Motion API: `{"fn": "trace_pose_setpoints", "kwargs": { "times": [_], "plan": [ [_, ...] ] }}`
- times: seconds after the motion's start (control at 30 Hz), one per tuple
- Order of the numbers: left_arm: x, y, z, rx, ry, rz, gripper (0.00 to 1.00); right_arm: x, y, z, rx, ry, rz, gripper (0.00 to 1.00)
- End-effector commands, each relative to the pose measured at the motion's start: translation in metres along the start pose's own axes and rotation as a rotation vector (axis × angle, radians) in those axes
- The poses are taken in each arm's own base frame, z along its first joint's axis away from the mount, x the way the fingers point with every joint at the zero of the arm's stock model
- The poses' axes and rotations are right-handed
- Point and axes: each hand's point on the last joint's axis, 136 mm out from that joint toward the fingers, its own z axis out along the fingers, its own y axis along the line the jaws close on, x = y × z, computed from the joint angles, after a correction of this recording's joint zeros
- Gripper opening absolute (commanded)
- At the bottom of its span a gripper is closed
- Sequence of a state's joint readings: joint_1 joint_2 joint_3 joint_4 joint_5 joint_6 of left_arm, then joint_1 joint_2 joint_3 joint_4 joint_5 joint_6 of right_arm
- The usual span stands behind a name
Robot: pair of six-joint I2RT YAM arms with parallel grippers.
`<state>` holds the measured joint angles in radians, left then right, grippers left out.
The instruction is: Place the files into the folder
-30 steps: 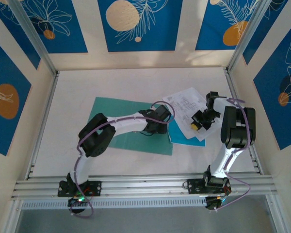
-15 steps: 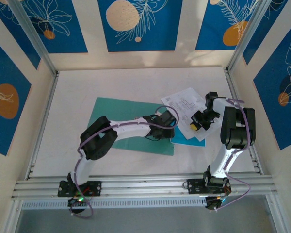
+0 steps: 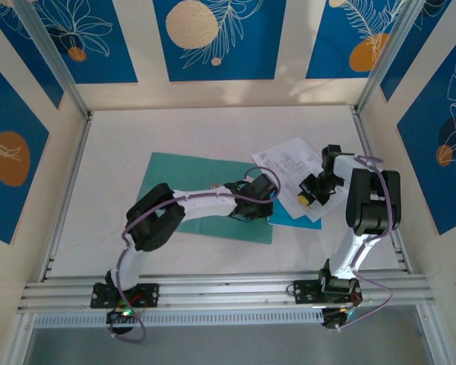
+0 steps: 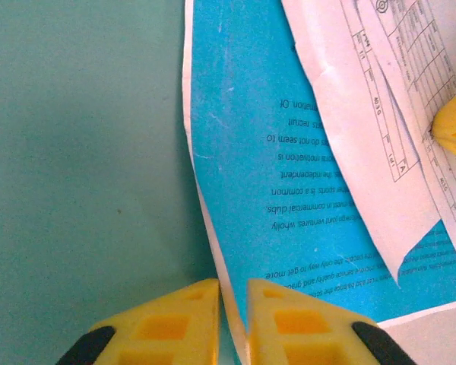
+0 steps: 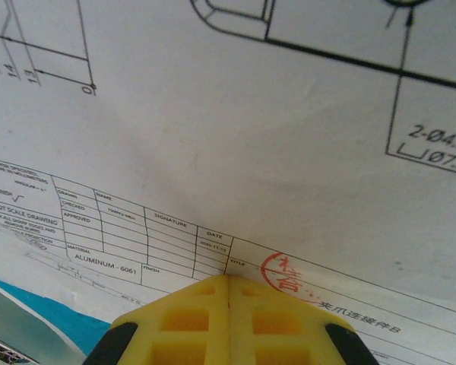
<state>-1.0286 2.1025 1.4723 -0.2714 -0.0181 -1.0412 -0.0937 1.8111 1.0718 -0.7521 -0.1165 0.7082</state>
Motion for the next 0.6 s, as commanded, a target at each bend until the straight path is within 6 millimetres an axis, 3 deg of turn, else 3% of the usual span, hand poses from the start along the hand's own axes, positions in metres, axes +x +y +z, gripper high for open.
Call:
{"fn": "trace_pose_setpoints", "kwargs": {
  "times": [0.0,0.13,0.37,0.57],
  "plan": [
    [0.005,0.000,0.000,-0.002,0.005,0.001,0.11,0.012,-0.017,0.004,0.061,0.023,0.032,0.06],
    [0.005,0.004,-0.005,-0.003,-0.002,-0.012,0.02,0.012,-0.010,-0.006,0.025,0.003,0.024,0.09],
    [0.005,0.027,-0.015,-0.005,-0.021,-0.075,0.00,0.019,0.010,-0.039,-0.068,-0.069,-0.029,0.38],
    [0.001,0.047,-0.030,-0.003,-0.042,-0.111,0.00,0.031,0.018,-0.057,-0.093,-0.102,-0.068,0.41]
  ]
}}
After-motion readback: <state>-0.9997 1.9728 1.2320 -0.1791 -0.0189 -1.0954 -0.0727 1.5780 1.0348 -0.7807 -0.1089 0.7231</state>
